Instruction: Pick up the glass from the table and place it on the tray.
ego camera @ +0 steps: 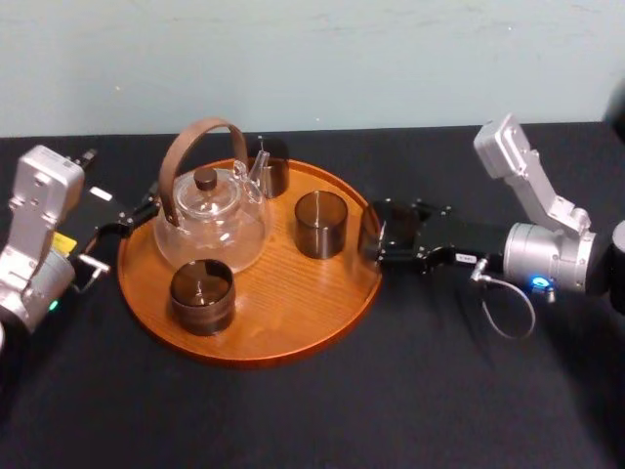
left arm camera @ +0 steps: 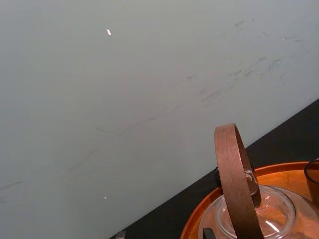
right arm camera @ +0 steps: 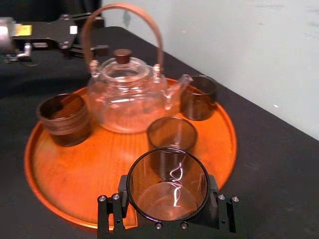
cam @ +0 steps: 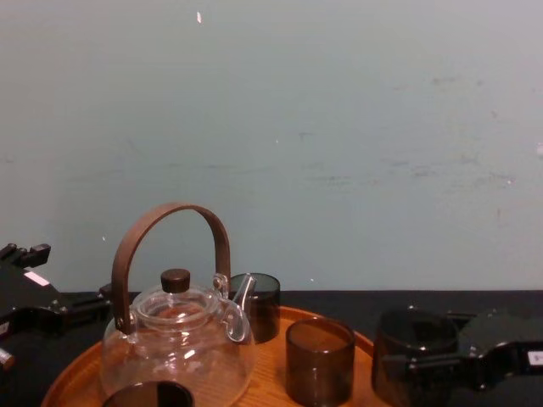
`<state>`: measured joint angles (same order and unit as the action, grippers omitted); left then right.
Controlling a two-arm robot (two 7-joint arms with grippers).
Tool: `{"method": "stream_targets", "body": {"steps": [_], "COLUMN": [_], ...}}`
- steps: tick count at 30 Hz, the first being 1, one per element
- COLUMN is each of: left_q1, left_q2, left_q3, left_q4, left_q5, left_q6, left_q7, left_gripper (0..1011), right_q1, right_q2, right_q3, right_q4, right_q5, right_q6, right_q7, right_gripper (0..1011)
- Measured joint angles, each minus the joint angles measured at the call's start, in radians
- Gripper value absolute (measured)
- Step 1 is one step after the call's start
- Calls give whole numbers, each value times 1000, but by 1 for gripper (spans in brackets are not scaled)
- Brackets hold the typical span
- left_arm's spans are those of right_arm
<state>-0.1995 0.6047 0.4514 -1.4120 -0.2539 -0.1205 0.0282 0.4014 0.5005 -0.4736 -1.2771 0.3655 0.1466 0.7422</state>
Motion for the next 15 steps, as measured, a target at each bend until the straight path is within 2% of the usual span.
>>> {"method": "stream_targets", "body": {"steps": [15], "left_q1": [0], "left_q2": [0], "left_q3": [0], "left_q4": [0], "left_q5": [0], "left_q6": [0], "left_q7": [0], "left_gripper": [1001], "right_q1": [1], "right_q2": [8], "right_q3": [-69], "right_q4": [-47], "right_q5": [5], "right_q6": [-2], "right_q7": [8], "right_gripper": [906]}}
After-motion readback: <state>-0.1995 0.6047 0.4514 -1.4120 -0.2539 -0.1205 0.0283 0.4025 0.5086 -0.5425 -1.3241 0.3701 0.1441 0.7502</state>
